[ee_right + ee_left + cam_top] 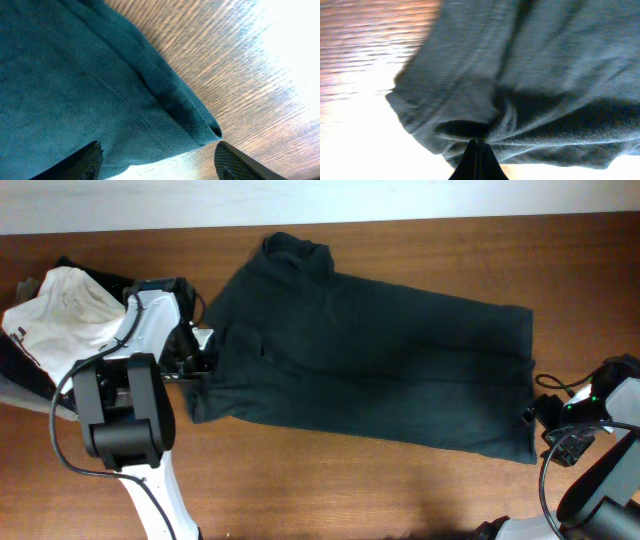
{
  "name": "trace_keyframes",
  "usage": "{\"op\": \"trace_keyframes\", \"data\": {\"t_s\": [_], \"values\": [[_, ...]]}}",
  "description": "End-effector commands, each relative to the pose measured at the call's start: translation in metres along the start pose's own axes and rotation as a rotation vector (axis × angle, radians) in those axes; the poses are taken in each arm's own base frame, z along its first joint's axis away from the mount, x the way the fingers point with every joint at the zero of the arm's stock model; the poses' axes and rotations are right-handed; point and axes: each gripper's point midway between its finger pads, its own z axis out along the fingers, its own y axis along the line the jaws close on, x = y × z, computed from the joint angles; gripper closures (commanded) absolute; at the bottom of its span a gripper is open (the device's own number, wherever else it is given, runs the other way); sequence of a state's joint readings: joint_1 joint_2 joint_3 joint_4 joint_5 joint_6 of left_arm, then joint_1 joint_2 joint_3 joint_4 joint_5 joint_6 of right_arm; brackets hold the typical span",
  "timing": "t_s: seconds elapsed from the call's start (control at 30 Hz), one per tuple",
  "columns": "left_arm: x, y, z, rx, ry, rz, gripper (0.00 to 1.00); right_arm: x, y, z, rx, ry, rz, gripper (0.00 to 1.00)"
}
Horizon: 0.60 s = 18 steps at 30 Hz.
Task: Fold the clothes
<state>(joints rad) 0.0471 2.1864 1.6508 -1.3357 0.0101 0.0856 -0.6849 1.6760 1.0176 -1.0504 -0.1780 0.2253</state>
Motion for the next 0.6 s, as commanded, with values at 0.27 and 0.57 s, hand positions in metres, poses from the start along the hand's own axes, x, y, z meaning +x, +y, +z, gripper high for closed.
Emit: {"op": "trace_keyframes", "data": {"t_s": [0.27, 0.57], "values": [[-0.002, 0.016, 0.004, -0.011, -0.006, -0.050, 0.99, 0.035, -0.024, 0.035, 0.070, 0.070, 0.068, 0.29], [-0.003, 0.016, 0.004, -0.013, -0.009, -0.050, 1.00, 0.011, -0.033, 0.025, 0.121, -0.018, 0.108, 0.96]]}}
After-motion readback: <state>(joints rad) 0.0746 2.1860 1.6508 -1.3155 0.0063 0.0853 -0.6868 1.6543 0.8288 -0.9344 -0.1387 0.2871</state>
